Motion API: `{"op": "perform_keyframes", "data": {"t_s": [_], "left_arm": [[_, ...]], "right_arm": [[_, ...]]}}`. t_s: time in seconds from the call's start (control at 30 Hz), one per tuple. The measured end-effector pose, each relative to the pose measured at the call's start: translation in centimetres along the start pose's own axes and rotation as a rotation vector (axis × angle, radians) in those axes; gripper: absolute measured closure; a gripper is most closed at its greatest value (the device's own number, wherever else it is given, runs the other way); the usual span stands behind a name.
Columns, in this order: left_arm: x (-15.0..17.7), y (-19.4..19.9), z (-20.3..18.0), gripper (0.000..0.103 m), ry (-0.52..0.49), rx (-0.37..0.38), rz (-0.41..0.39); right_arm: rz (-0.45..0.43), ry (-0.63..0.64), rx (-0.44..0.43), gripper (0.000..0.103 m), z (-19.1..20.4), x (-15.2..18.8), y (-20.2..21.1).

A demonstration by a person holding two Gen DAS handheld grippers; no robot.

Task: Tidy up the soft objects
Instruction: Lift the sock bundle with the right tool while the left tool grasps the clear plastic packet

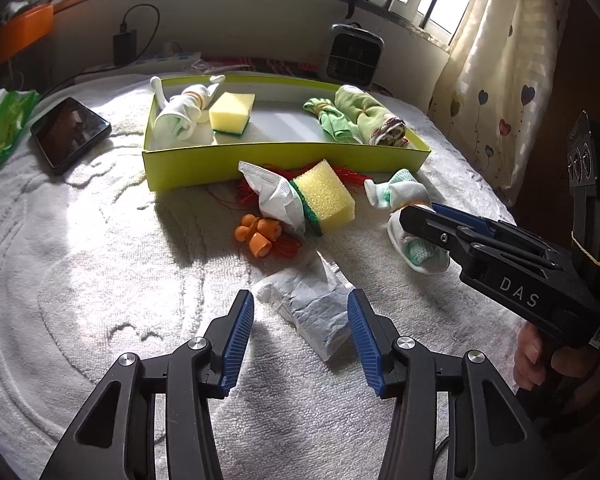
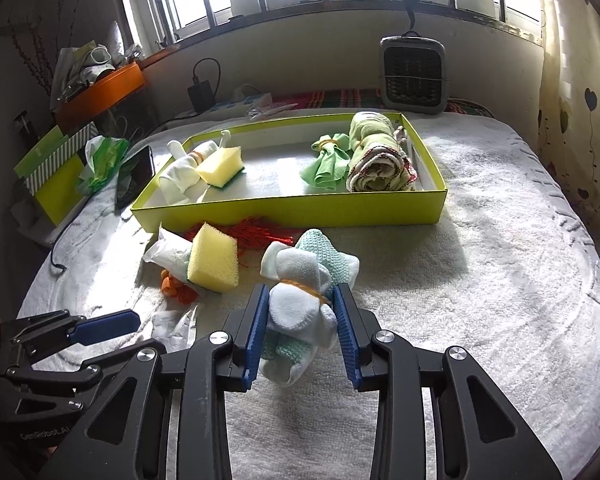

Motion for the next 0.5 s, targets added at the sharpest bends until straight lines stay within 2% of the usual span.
{"op": "perform_keyframes", "data": {"t_s": [0.5], "left_arm": [[-0.1, -1.4, -1.3, 0.055, -0.042, -0.1, 0.015]], "right_arm": [[-0.015, -0.019, -0.005, 0.069, -1.7, 0.6, 1.0]]}}
Point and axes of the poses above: each gripper's, at about its wrist camera, not at the fingertips, and y roughly against the way its jaws point, z to its left, x to its underside, the point moved 6 cm from there along -y, roughly the way its jaws point, and after that the axes turned 5 degrees about x, right-handed, at the moved point
